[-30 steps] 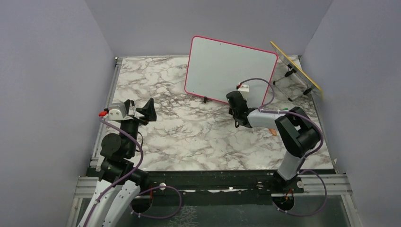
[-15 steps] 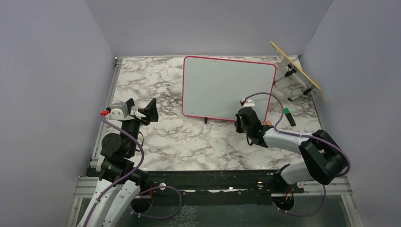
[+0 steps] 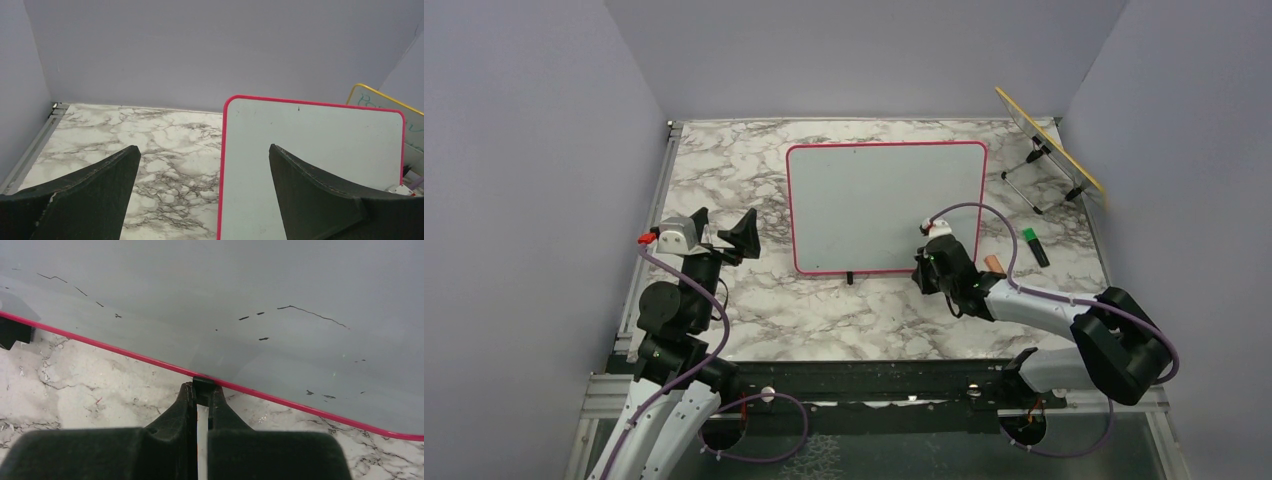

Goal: Write a sentence on the whiteboard
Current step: Move the whiteboard to the center of the board.

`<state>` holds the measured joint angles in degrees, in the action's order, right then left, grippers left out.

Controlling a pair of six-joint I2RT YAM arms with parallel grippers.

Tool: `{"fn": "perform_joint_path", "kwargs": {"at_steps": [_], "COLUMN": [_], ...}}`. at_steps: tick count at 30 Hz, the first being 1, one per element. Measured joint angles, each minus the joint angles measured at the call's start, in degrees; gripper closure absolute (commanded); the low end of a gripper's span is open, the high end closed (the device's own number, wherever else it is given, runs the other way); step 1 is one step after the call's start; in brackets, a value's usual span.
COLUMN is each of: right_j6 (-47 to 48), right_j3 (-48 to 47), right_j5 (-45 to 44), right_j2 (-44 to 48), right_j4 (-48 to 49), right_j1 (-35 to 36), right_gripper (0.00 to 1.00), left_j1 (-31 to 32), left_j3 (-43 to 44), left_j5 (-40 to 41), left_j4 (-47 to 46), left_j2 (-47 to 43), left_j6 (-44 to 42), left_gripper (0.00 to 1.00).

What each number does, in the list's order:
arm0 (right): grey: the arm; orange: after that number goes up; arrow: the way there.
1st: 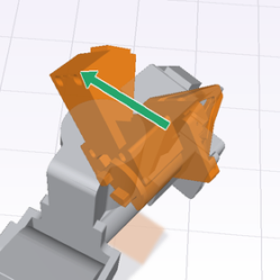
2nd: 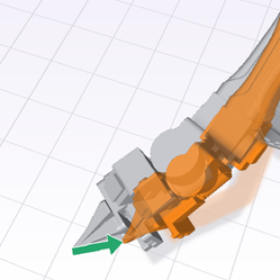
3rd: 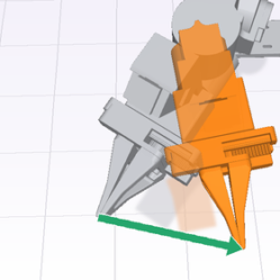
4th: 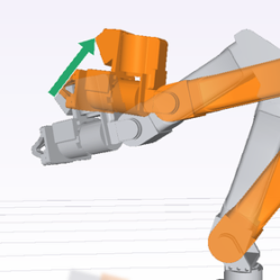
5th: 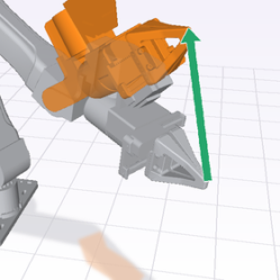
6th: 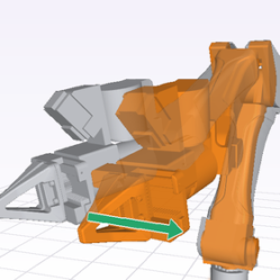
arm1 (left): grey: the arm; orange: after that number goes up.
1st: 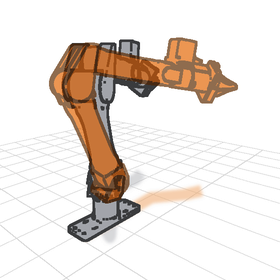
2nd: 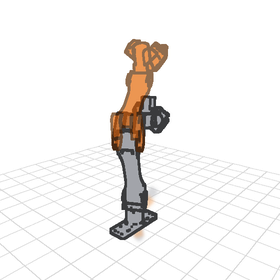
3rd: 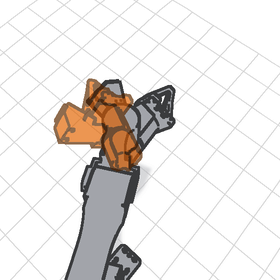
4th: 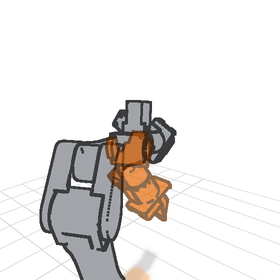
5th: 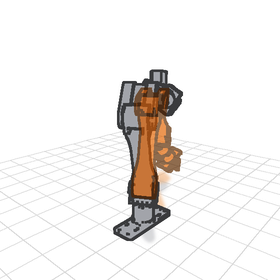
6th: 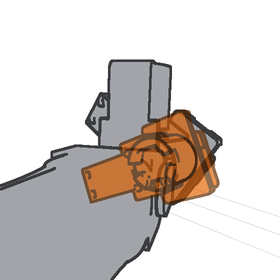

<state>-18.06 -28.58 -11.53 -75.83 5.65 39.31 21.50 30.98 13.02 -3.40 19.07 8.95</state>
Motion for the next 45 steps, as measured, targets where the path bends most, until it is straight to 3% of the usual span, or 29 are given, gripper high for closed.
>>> {"fn": "perform_joint_path", "kwargs": {"at_steps": [3, 8, 12, 22, 29, 35, 45], "right_j6": [0.4, -0.4, -2.8, -9.6, -9.0, -8.9, -14.1], "right_j3": [0.0, -0.6, -1.3, -2.3, -2.6, -2.6, -4.2], "right_j5": [1.1, 1.2, -0.2, -9.9, -9.5, -6.4, -11.0], "right_j2": [0.1, 0.0, 0.2, 2.0, 3.7, 6.1, -1.2], "right_j4": [-0.2, -1.5, -4.8, -15.1, -15.4, -12.4, -12.7], "right_j1": [0.0, 0.0, 0.5, 0.8, 0.8, 0.9, 1.1], "right_gripper": [0.96, 0.75, 0.64, 0.59, 0.34, 0.32, 0.32], "left_j1": [0.0, 0.0, -0.1, -0.1, -0.2, -0.4, -0.4], "left_j3": [0.0, 0.0, 0.0, -0.1, -0.1, -0.1, -0.1], "left_j5": [0.0, 0.0, 0.0, 0.0, 0.0, -0.2, -0.2], "left_j4": [0.0, 0.0, -0.1, -0.2, -0.2, -0.2, -0.2], "left_j2": [0.0, 0.0, 0.2, 0.5, 0.5, 0.5, 0.5], "left_j6": [0.0, 0.0, 0.0, 0.0, 0.0, 0.0, 0.0], "left_gripper": [0.01, 0.01, 0.01, 0.01, 0.01, 0.01, 0.01]}}
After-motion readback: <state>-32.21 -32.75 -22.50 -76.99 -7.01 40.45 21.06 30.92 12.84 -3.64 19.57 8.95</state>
